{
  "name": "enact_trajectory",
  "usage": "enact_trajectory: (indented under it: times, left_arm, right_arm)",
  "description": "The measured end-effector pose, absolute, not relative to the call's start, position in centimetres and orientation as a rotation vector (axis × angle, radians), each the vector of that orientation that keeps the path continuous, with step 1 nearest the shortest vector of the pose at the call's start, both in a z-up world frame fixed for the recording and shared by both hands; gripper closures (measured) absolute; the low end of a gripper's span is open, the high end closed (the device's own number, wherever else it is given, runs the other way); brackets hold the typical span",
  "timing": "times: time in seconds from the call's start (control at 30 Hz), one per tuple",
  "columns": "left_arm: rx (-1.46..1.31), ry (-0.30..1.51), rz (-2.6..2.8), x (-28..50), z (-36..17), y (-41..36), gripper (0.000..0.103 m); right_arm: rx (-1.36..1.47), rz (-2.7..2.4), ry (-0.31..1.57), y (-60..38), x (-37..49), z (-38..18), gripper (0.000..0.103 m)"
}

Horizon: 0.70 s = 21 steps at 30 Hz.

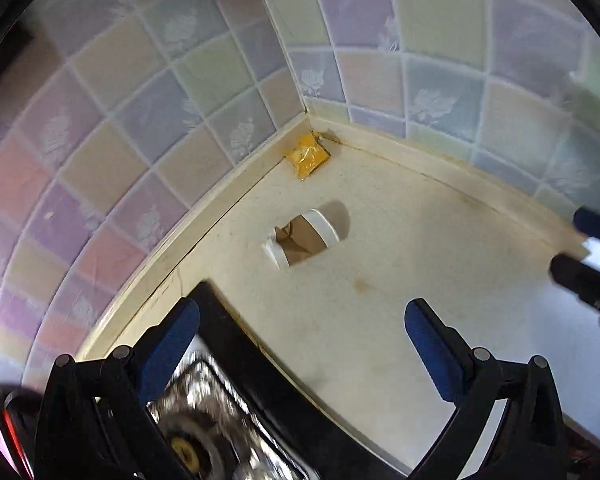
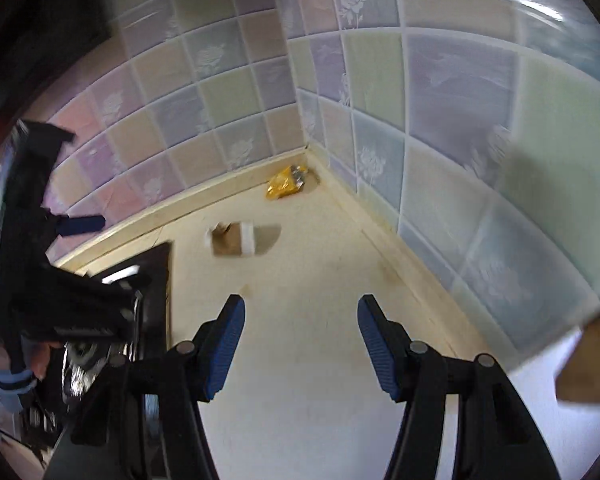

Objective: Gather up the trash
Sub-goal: 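Grasp the brown-and-white paper cup with the left gripper while the right gripper approaches the yellow chip bag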

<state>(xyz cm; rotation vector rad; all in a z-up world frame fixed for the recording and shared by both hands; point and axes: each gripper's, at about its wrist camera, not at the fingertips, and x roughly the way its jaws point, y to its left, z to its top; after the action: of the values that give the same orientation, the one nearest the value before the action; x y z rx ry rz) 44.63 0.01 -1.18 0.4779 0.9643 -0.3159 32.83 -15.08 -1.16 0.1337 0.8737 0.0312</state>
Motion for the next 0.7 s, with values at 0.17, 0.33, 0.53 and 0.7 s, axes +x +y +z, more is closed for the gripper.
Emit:
enact_trajectory:
  times: [0.17,0.33,0.53,0.7]
  left_arm:
    - [0.631,0.987,-0.336,51.2,-6.8,-1.6,0.001]
    - [0.736,0.992,-0.423,54.5,-10.9,-2.5,0.001]
    - [0.757,1.041,-0.525,56.5,-13.6,-2.7,0.001]
    - [0.689,1.116,-0.576,58.1,-15.2,-2.5,0.001]
  right_arm:
    - [0.166,-0.017,0.903,-14.8,39.1,-3.5,0.044]
    - [0.226,-0.052,0.986,-15.3,43.4,-6.8,0.044]
    - [0.24,-0.055,1.056,-14.8,46.8,-9.6,0.044]
    - [0.239,-0.053,1.075,-14.1,49.3,-10.7,0.044]
